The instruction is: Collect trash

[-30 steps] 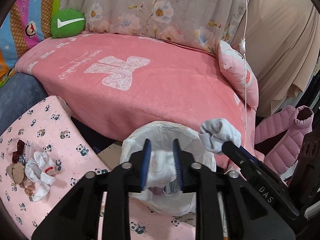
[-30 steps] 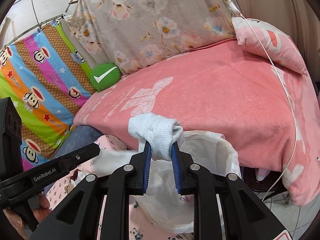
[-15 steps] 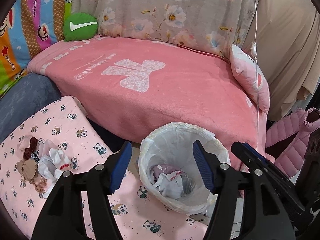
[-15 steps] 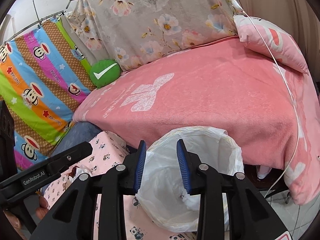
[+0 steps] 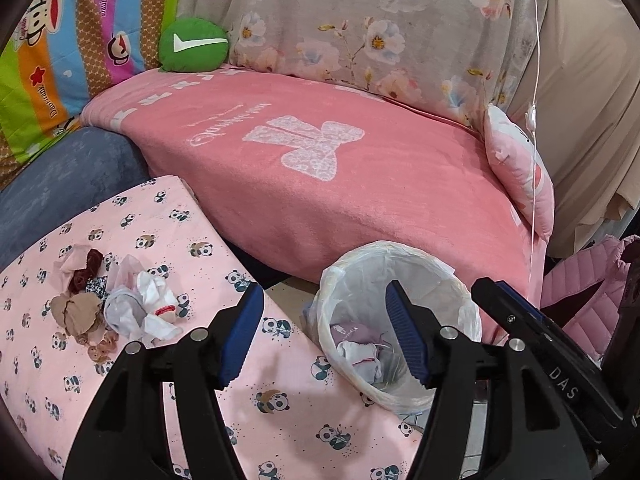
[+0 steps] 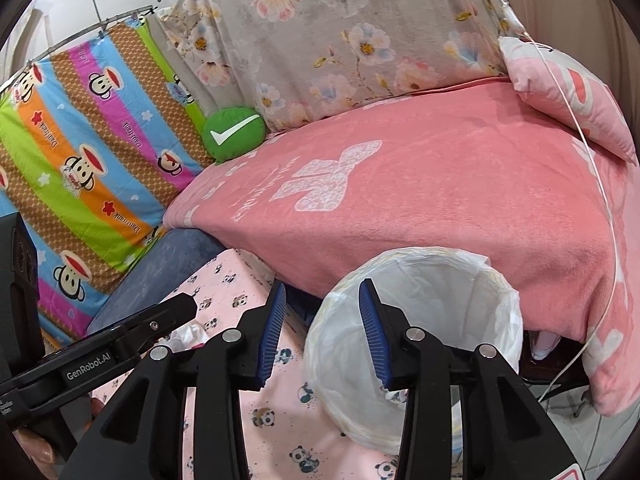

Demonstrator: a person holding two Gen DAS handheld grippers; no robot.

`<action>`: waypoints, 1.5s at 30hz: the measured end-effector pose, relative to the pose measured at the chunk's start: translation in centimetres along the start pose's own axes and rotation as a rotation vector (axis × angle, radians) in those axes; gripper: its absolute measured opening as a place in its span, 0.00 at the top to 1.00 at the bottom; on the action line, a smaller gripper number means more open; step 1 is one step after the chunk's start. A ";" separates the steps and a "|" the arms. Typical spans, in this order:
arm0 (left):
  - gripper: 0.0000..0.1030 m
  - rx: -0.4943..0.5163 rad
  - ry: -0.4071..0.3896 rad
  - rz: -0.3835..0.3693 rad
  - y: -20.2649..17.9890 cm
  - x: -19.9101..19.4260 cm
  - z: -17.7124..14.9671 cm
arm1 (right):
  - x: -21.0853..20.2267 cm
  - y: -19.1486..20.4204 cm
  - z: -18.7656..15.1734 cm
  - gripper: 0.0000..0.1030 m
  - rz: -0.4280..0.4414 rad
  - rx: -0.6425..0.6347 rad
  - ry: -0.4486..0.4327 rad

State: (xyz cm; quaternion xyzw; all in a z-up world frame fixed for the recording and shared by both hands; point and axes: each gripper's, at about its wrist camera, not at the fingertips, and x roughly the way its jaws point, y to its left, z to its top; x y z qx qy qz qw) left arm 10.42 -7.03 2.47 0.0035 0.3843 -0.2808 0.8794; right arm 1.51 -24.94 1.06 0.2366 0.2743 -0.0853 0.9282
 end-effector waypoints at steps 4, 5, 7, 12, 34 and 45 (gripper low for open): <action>0.34 -0.032 -0.010 0.026 1.7 -0.7 -0.3 | 0.3 1.6 -0.4 0.61 0.022 -0.027 0.012; 0.33 -0.040 -0.014 0.035 2.1 -0.8 -0.3 | 0.4 2.0 -0.5 0.61 0.026 -0.031 0.015; 0.30 -0.057 -0.017 0.048 3.0 -1.1 -0.4 | 0.6 2.8 -0.7 0.61 0.036 -0.047 0.023; 0.30 -0.100 -0.023 0.069 5.0 -1.7 -0.8 | 1.2 5.3 -1.2 0.61 0.060 -0.088 0.043; 0.22 -0.334 0.004 0.234 17.5 -3.7 -4.9 | 6.4 16.7 -6.4 0.60 0.158 -0.262 0.193; 0.22 -0.502 0.064 0.305 25.3 -3.1 -7.5 | 11.7 21.5 -9.6 0.60 0.196 -0.311 0.293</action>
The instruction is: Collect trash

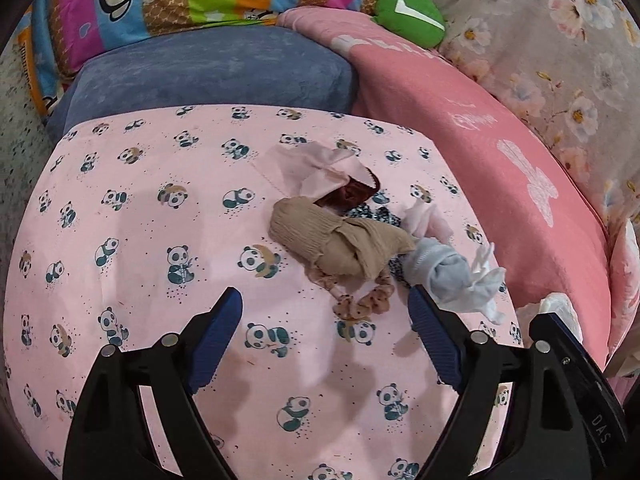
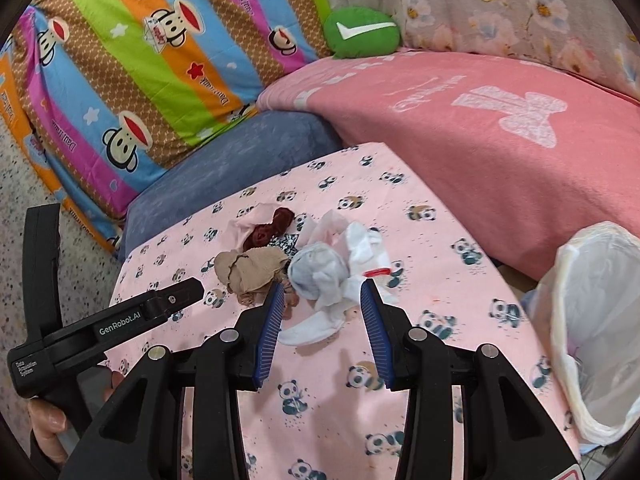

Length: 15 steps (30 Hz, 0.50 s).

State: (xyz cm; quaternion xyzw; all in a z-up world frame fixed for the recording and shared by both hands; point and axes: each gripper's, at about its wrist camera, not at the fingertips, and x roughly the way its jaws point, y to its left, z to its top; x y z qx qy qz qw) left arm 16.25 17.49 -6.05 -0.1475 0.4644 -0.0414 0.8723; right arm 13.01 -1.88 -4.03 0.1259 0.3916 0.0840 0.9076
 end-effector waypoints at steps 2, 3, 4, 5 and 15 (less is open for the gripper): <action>0.22 -0.027 0.015 0.003 1.0 0.7 0.3 | 1.4 0.5 0.1 0.60 0.001 -0.004 0.016; 0.22 -0.037 0.021 0.001 1.3 1.0 0.5 | 1.7 0.7 0.3 0.60 0.001 -0.004 0.020; 0.22 -0.050 0.028 -0.002 1.7 1.4 0.7 | 2.2 0.8 0.4 0.60 0.001 -0.004 0.024; 0.22 -0.059 0.034 -0.004 2.0 1.6 0.9 | 2.9 1.0 0.5 0.60 0.000 -0.005 0.030; 0.22 -0.136 0.100 -0.058 2.4 5.8 3.3 | 6.6 0.5 1.4 0.60 -0.021 0.017 0.064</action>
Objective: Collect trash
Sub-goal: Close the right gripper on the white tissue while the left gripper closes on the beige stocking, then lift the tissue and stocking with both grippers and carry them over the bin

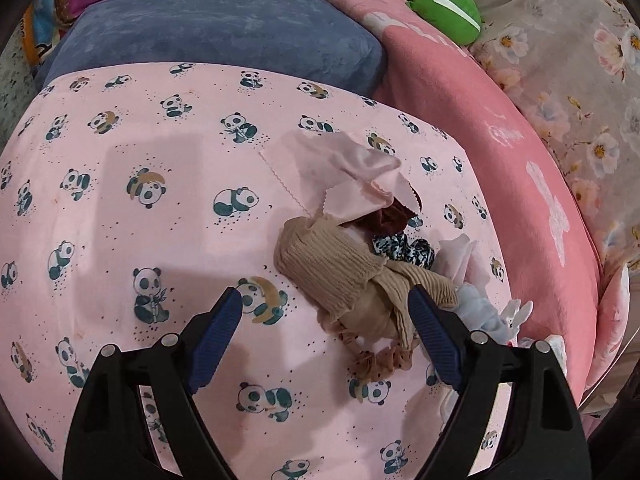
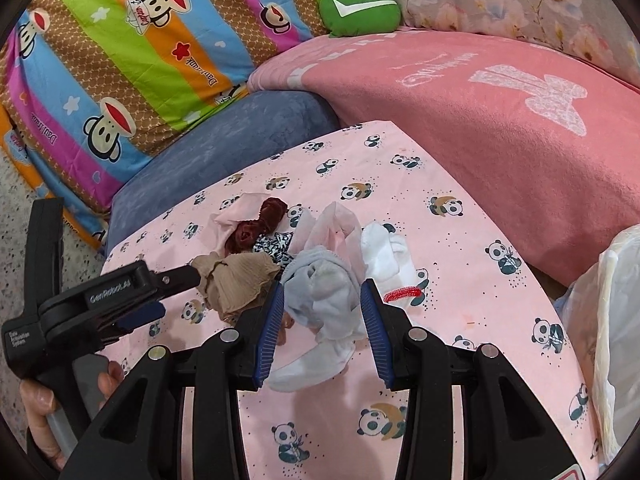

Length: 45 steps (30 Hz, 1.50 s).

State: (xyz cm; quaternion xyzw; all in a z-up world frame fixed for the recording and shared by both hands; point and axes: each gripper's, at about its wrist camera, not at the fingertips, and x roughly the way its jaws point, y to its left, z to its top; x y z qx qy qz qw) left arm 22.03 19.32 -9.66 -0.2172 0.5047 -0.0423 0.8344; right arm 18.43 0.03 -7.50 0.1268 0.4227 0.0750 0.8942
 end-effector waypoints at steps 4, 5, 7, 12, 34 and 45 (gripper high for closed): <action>0.22 -0.030 0.036 -0.022 -0.1 1.6 0.6 | 0.6 -0.4 0.0 0.63 0.001 0.010 0.007; 0.22 -0.038 0.046 -0.031 -0.1 2.0 0.7 | 0.7 -0.5 0.0 0.66 0.002 0.012 0.010; 0.26 -0.043 0.060 -0.046 -0.2 2.4 0.7 | 0.9 -0.7 -0.1 0.75 0.009 0.012 0.021; 0.65 -0.015 0.075 -0.069 -0.5 2.4 0.0 | 1.0 -0.5 -0.6 0.88 0.032 0.010 0.035; 0.81 0.171 -0.119 -0.130 -7.3 -8.1 -2.1 | -11.0 0.1 1.3 0.92 0.101 0.005 -0.205; 0.81 0.349 -0.182 -0.169 -13.2 -11.7 -5.4 | -17.8 -3.0 1.6 0.92 0.055 0.049 -0.324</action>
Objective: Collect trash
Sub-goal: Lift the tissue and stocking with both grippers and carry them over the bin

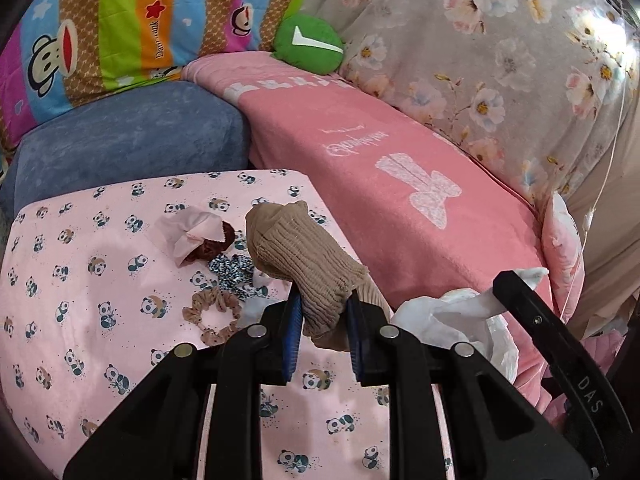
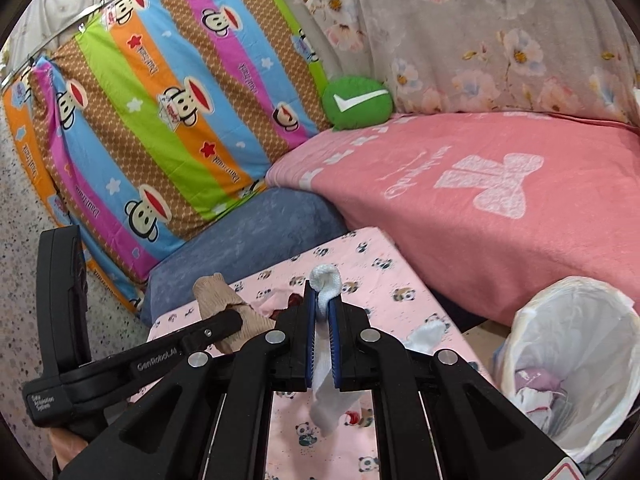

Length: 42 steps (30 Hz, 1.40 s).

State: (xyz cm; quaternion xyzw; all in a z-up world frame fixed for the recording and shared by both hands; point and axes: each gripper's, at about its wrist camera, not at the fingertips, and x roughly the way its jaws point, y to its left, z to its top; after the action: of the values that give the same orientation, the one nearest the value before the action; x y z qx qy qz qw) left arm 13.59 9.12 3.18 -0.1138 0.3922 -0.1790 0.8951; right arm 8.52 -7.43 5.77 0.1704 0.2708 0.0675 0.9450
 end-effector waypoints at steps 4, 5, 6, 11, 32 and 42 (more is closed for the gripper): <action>0.81 0.052 -0.011 -0.025 -2.5 -0.5 -0.2 | -2.3 -1.6 0.7 0.92 -0.023 0.017 -0.044; 0.81 0.066 -0.013 -0.030 -3.2 -0.6 -0.3 | -3.0 -2.2 1.0 0.92 -0.030 0.023 -0.056; 0.81 0.079 -0.015 -0.036 -3.8 -0.6 -0.3 | -3.5 -2.6 1.2 0.92 -0.037 0.027 -0.065; 0.81 0.138 -0.013 -0.076 -6.9 -0.5 -0.7 | -5.6 -4.9 1.6 0.92 -0.070 0.053 -0.100; 0.80 0.355 0.070 -0.195 -18.1 3.1 -3.3 | -11.5 -16.3 1.5 0.92 -0.227 0.193 -0.177; 0.78 0.427 0.121 -0.226 -21.9 5.4 -4.8 | -12.2 -20.2 0.9 0.92 -0.267 0.247 -0.180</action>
State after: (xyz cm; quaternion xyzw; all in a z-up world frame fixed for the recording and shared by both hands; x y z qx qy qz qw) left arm 8.34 -13.34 3.93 0.0459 0.3833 -0.3631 0.8480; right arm -0.57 -29.26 5.23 0.2528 0.2116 -0.1076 0.9379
